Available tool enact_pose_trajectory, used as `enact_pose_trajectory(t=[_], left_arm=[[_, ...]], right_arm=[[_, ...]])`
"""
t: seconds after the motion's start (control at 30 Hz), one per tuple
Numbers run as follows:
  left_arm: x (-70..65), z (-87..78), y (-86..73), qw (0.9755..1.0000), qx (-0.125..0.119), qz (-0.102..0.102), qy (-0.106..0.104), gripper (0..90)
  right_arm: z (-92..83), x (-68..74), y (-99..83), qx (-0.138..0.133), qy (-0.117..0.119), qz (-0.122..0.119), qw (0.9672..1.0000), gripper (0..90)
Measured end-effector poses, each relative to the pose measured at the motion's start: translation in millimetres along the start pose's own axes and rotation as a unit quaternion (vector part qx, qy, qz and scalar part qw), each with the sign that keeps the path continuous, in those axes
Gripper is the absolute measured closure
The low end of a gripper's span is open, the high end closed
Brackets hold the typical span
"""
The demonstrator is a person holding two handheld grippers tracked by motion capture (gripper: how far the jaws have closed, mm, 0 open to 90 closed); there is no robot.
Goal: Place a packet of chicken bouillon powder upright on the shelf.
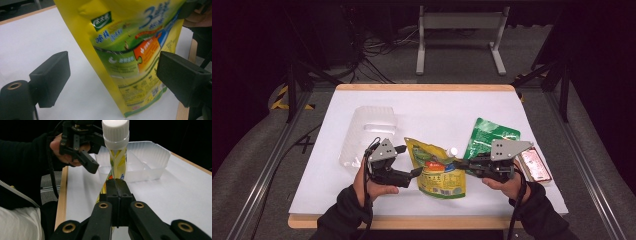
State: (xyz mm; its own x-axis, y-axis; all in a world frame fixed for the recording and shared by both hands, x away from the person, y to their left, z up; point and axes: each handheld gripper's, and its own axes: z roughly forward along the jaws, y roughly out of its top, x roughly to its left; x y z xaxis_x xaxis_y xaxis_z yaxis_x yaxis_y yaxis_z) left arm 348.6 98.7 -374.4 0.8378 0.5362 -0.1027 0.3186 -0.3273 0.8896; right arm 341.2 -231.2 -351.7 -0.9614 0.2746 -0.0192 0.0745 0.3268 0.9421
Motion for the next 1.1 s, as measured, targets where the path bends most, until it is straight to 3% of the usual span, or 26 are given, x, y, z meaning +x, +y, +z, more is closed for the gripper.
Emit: enact_pose_trajectory(t=[0.17, 0.2, 0.27, 0.37, 0.4, 0.5, 0.57, 0.67, 0.83, 0.97, 1.1], left_arm=[[7.7, 3.1, 1.1, 1.0000, 0.001, -0.008, 0.000, 12.9], [10.1, 2.4, 0.9, 0.9997, -0.007, -0.014, -0.018, 17.5], [9.0, 1.0, 1.3, 0.9996, -0.009, -0.008, -0.026, 28.6], [6.9, -1.9, 1.7, 0.9995, -0.014, 0.003, -0.029, 53.8], [5.4, -5.4, 1.7, 0.9993, -0.022, 0.006, -0.029, 53.8], [7.5, -13.5, 0.3, 0.9985, -0.027, 0.024, -0.040, 71.2], [7.9, -17.1, -0.1, 0.9983, -0.032, 0.034, -0.035, 82.7], [6.7, -17.8, 0.6, 0.9979, -0.034, 0.046, -0.029, 89.0], [5.1, -21.0, 3.2, 0.9970, -0.043, 0.058, -0.027, 89.7], [3.7, -26.3, 7.1, 0.9960, -0.053, 0.070, -0.012, 89.8], [4.4, -34.2, 10.6, 0.9954, -0.066, 0.068, 0.004, 89.8]], right_arm=[[-0.7, 2.7, 1.2, -0.005, 0.008, -0.007, 0.9999, 90.0], [-0.9, 3.2, 1.4, -0.008, 0.011, -0.008, 0.9999, 90.0], [-0.4, 4.0, 2.2, -0.006, 0.008, -0.011, 0.9999, 90.0], [-0.2, 4.0, 2.3, -0.005, 0.000, -0.009, 0.9999, 90.0], [-0.2, 4.0, 2.3, -0.005, 0.000, -0.009, 0.9999, 90.0], [-2.5, 2.5, 2.6, -0.007, -0.011, -0.003, 0.9999, 90.0], [-4.2, 1.0, 2.9, -0.010, -0.019, 0.001, 0.9998, 90.0], [-4.4, 0.7, 3.2, -0.011, -0.022, 0.005, 0.9997, 90.0], [-4.8, -0.4, 4.5, -0.013, -0.039, 0.011, 0.9991, 90.0], [-3.8, -0.9, 6.7, -0.020, -0.048, 0.017, 0.9985, 90.0], [0.8, 1.2, 11.9, -0.023, -0.056, 0.013, 0.9981, 90.0]])
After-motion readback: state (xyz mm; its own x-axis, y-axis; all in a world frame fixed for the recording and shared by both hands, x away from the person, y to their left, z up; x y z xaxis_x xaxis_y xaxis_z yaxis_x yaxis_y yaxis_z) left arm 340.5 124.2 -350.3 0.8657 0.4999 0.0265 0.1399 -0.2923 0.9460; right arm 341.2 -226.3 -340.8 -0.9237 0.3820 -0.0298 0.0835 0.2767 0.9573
